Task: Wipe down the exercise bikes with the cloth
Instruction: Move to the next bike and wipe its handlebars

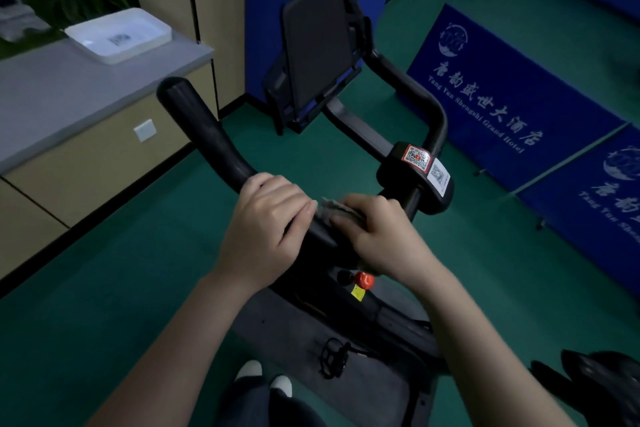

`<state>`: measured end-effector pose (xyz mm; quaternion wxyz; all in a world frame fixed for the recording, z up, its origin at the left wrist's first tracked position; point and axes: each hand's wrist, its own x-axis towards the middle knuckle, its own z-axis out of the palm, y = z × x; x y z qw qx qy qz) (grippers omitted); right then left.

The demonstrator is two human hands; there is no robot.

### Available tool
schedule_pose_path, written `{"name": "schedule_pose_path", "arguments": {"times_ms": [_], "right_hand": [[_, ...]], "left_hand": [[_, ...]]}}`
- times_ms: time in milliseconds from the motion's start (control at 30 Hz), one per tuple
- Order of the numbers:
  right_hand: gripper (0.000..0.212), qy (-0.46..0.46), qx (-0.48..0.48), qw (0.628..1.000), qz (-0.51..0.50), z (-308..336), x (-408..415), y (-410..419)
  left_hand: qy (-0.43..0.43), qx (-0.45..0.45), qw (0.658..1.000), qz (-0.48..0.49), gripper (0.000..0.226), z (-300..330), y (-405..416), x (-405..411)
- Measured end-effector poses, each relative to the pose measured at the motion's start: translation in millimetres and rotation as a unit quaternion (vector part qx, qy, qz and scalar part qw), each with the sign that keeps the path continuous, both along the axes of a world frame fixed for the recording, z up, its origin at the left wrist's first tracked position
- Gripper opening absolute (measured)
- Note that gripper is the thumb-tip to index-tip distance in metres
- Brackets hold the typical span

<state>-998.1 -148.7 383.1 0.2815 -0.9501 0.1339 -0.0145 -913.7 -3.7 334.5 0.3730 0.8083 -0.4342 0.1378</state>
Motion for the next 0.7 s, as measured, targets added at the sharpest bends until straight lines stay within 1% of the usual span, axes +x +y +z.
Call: {"name": "schedule_pose_path", "arguments": {"times_ms": [67, 133, 267, 433, 500, 567, 600, 633, 700], "right_hand": [[0.018, 0.024, 0.021, 0.999, 0.043, 5, -8, -10], [0.012, 0.048, 0.021, 0.995, 0.082, 9, -14, -23], [0.016, 0.036, -0.013, 0.991, 0.132, 6, -17, -32], [0.018, 0.015, -0.082, 0.980, 0.179, 5, -14, -54], [0.024, -0.013, -0.125, 0.980, 0.157, 2, -6, -71], [0.039, -0.079, -0.175, 0.976, 0.105, -5, 1, -86], [0.038, -0.110, -0.179, 0.974, 0.081, -9, 1, -88], [0.033, -0.134, -0.169, 0.974, 0.064, -14, -2, -87], [0.019, -0.170, -0.120, 0.977, 0.055, -22, -16, -79]], "left_hand": [[0.001, 0.003, 1.000, -0.006, 0.033, 1, 0, 1], [-0.006, 0.010, 1.000, -0.009, 0.027, -1, 0, 0], [-0.026, 0.014, 0.999, -0.015, 0.019, -3, 1, 2], [-0.031, 0.020, 0.999, -0.009, 0.020, -3, 1, 2], [-0.035, 0.023, 0.999, -0.006, 0.019, -4, 0, 2], [-0.037, 0.024, 0.999, 0.002, 0.018, -3, -1, 2], [-0.036, 0.027, 0.999, 0.007, 0.017, -2, -2, 1], [-0.034, 0.031, 0.999, 0.014, 0.017, -2, -2, -1], [-0.030, 0.038, 0.998, 0.027, 0.019, 0, -4, -3]]}}
